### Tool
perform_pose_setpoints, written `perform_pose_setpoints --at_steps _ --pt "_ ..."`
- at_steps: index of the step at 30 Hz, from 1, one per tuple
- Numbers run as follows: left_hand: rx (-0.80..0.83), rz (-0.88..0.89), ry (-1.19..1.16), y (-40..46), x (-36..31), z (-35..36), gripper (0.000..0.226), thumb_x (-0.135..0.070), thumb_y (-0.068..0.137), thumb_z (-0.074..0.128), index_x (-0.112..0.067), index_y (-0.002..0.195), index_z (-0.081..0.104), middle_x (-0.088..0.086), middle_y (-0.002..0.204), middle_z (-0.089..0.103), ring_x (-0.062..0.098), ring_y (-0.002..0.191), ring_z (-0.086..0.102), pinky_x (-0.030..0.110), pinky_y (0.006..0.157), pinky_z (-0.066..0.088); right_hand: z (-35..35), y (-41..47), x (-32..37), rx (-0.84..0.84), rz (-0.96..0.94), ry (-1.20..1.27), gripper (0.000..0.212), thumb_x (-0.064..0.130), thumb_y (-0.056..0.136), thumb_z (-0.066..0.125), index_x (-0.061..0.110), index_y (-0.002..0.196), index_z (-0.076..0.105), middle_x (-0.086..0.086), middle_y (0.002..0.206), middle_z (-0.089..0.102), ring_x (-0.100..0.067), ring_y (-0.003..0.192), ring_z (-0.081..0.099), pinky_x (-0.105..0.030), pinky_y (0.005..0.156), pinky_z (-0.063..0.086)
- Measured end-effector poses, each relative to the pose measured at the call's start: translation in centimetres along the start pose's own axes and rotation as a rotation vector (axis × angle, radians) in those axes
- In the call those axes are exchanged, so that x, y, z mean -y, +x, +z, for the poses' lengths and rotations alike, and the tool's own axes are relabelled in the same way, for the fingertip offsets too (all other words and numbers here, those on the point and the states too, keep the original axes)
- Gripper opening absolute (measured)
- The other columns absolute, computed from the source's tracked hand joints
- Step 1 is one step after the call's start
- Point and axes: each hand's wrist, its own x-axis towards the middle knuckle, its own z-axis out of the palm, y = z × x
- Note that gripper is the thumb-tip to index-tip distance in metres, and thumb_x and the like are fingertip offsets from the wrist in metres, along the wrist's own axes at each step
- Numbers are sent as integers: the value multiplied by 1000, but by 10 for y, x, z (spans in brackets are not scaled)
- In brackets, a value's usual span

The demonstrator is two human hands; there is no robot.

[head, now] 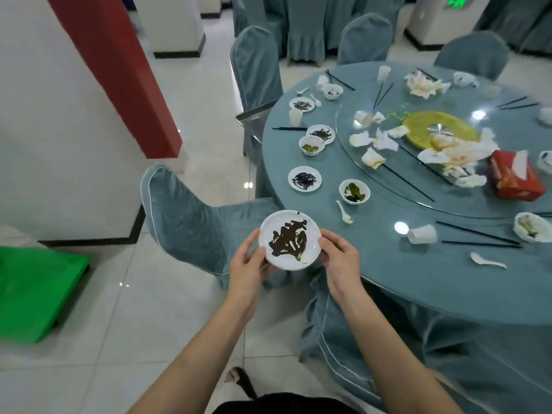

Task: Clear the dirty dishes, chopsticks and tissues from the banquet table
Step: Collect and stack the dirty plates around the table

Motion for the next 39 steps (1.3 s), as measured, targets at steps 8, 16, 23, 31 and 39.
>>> perform_pose_setpoints --at_steps 8,16,23,31,39 --pt "66 3 0 39 -47 -52 41 -7 102 58 -23 140 57 6 115 76 28 109 72 36 80 62 74 -5 -10 -30 -42 3 16 4 96 66 12 107 75 -5 104 78 -24 101 72 -33 86 60" --pt "66 -33 -4 90 -68 -65 38 -6 103 57 -29 133 60 7 116 76 25 107 73 35 78 62 116 33 -16 -37 -36 38 17 -1 95 65 10 103 75 -5 97 78 -17 90 71 -31 83 59" --pt "1 -32 -6 170 -83 -67 41 -5 102 58 -23 138 58 11 117 75 28 109 72 36 80 62 161 117 -22 54 14 23 15 -1 93 68 5 107 73 -12 102 76 -23 92 70 -36 86 57" --pt "-77 -41 28 277 -107 -30 41 0 101 57 -23 135 61 14 108 72 26 98 71 36 77 61 189 240 -11 -37 149 30 8 1 95 66 5 100 70 -12 84 71 -20 69 65 -32 68 55" --pt "-105 -99 49 336 -101 5 41 1 101 56 -23 135 60 19 119 72 26 97 73 35 77 63 147 333 -45 -407 395 -17 10 1 93 63 -1 102 65 -9 70 57 -19 58 52 -26 53 49"
